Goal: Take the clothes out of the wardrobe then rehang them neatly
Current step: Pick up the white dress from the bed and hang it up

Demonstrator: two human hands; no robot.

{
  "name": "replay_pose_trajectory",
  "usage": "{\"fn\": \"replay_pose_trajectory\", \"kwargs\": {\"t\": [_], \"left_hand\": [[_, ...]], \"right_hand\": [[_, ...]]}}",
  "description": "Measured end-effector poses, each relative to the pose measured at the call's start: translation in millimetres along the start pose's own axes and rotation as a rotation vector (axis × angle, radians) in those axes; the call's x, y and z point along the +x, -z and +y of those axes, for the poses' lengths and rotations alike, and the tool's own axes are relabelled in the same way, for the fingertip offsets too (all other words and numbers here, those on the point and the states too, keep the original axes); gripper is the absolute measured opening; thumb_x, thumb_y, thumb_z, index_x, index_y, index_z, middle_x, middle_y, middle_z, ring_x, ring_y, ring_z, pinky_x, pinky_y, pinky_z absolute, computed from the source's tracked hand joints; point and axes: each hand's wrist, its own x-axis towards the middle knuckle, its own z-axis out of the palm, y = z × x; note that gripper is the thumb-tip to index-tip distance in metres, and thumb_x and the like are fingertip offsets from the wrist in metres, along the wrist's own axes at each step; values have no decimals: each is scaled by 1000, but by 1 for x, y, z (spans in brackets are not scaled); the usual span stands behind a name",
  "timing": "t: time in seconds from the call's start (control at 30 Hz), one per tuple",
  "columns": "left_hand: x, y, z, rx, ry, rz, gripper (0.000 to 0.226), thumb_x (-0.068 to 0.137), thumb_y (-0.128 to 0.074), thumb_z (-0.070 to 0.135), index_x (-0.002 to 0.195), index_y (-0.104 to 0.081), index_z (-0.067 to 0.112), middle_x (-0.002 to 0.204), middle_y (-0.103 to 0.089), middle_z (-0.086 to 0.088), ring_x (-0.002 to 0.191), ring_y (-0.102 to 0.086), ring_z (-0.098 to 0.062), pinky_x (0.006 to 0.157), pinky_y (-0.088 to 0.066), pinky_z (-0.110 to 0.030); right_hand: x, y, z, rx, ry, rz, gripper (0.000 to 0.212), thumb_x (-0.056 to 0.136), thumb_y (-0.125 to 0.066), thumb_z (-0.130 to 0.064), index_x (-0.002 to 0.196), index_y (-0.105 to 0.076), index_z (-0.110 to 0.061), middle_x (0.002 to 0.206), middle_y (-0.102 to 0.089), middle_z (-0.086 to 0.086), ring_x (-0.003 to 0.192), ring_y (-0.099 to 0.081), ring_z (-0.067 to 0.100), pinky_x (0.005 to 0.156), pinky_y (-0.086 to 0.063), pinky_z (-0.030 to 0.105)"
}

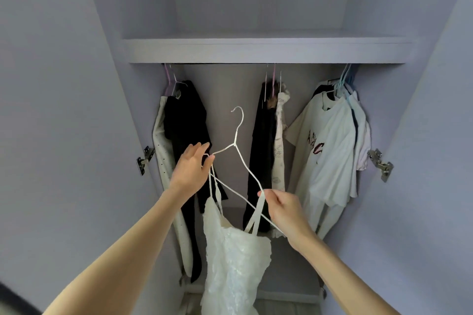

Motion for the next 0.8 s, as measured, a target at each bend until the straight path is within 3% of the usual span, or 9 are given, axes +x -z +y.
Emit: {"fn": "replay_pose_trajectory", "kwargs": {"t": [0.13, 0.2, 0.27, 0.33, 0.4, 0.47, 0.5, 0.57, 0.8], "left_hand": [[25, 30, -8, 128, -134, 150, 49, 100, -37, 29, 146, -26, 17, 154, -21, -6, 144, -6, -20, 117, -12, -39], [46, 42, -1, 174, -197, 222, 49, 99, -38, 28, 146, -26, 17, 154, -20, -6, 144, -5, -20, 117, -11, -40], [68, 49, 8, 206, -240, 250, 50, 99, -39, 26, 146, -26, 17, 154, -19, -6, 144, -5, -20, 117, -10, -41], [91, 56, 15, 268, -284, 284, 51, 99, -39, 23, 147, -24, 17, 155, -17, -7, 144, -5, -22, 117, -9, -41], [119, 65, 18, 370, -308, 355, 53, 98, -40, 22, 148, -20, 17, 155, -13, -8, 144, -4, -25, 117, -7, -42], [148, 73, 18, 451, -299, 430, 57, 98, -40, 22, 149, -13, 17, 156, -8, -10, 144, -2, -28, 116, -4, -42], [162, 77, 19, 477, -291, 457, 60, 98, -40, 23, 149, -10, 17, 156, -5, -11, 144, -1, -29, 116, -3, -42], [186, 81, 18, 514, -281, 480, 63, 98, -40, 25, 148, -3, 17, 156, -2, -13, 143, 2, -32, 115, -3, -44], [222, 69, -15, 587, -297, 469, 70, 93, -50, 33, 148, -8, 22, 156, -4, -11, 142, -3, -34, 112, -10, -52]], "right_hand": [[57, -23, -2, 28, -11, 16, 32, 95, -44, -16, 80, -63, 4, 39, -22, -11, 40, -20, 6, 42, -20, 20], [95, -35, -10, 77, -24, 45, 35, 94, -44, -12, 59, -45, -6, 43, -22, -9, 40, -18, 7, 41, -18, 18], [134, -47, -21, 108, 18, 61, 41, 93, -43, -8, 56, -27, -13, 49, -22, -4, 43, -18, 8, 42, -17, 18], [171, -54, -33, 134, 52, 82, 41, 93, -43, -8, 56, -24, -14, 51, -23, -2, 47, -20, 11, 47, -20, 23], [208, -57, -42, 157, 70, 129, 40, 93, -43, -8, 55, -29, -12, 52, -28, 1, 49, -24, 14, 52, -24, 28], [241, -59, -50, 183, 85, 187, 34, 93, -43, -8, 61, -48, 1, 58, -45, 15, 54, -41, 28, 58, -37, 37], [257, -59, -54, 188, 97, 212, 30, 94, -42, -7, 74, -58, 9, 72, -57, 24, 68, -51, 38, 68, -44, 42], [287, -61, -59, 180, 120, 258, 28, 94, -41, -6, 94, -59, 16, 97, -62, 30, 93, -56, 41, 85, -45, 44], [356, -69, -50, 83, 92, 314, 27, 95, -42, -9, 96, -64, 6, 98, -64, 25, 93, -58, 36, 80, -44, 37]]}}
